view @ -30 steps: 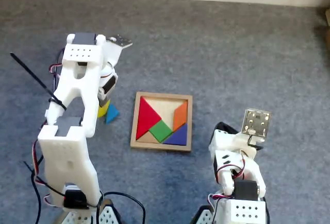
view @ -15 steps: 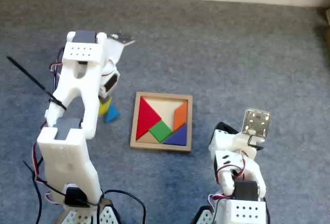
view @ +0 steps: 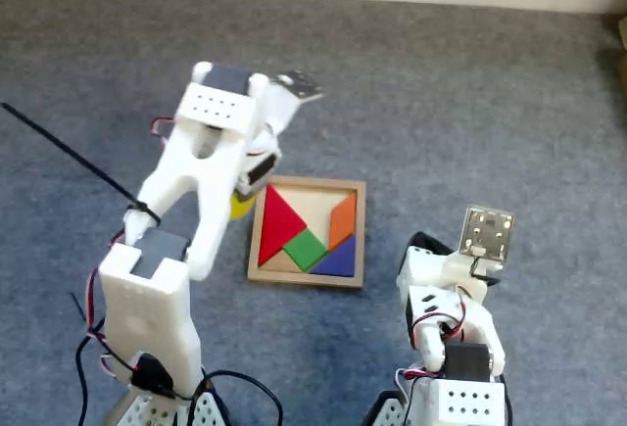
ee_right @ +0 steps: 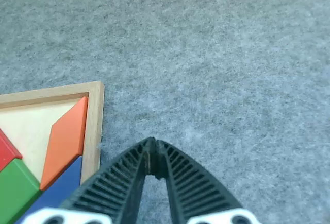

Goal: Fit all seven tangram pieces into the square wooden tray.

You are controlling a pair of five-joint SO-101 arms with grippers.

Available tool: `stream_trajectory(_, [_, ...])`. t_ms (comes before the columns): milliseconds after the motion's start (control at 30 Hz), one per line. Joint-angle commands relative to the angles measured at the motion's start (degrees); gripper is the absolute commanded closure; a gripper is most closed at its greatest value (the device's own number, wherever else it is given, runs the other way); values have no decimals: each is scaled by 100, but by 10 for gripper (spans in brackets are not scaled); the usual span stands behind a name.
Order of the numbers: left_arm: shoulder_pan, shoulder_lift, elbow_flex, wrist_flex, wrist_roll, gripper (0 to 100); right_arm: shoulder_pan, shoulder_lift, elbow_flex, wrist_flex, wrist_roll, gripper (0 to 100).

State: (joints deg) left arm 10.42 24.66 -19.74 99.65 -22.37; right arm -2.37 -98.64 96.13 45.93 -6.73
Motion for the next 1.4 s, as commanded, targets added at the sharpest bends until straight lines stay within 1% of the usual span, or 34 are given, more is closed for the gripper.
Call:
stream_trajectory(0, [382, -382, -462, 79, 44, 995, 57, 84, 848, 13, -18, 995])
stream_trajectory(267, [1103, -330, -576, 53, 9, 995, 57, 84, 848, 13, -18, 995])
stream_trajectory(500, [1499, -321, -576, 35, 9, 993, 57, 84, 848, 13, -18, 995])
stream_trajectory(867, [1596, -295, -532, 35, 0, 992, 57, 84, 848, 13, -18, 995])
stream_trajectory(967, [1596, -4, -585, 18, 0, 992, 57, 84, 848, 13, -18, 995])
stream_trajectory(1100, [1543, 488, -585, -264, 0, 989, 57, 84, 848, 13, -18, 995])
stream_trajectory(1167, [1499, 646, -593, -299, 0, 954, 57, 84, 848, 13, -18, 995])
stream_trajectory(1267, [1420, 690, -813, -264, 26, 872, 57, 84, 848, 13, -18, 995])
stream_trajectory(1367, [1314, 690, -1059, -255, 35, 828, 57, 84, 848, 13, -18, 995])
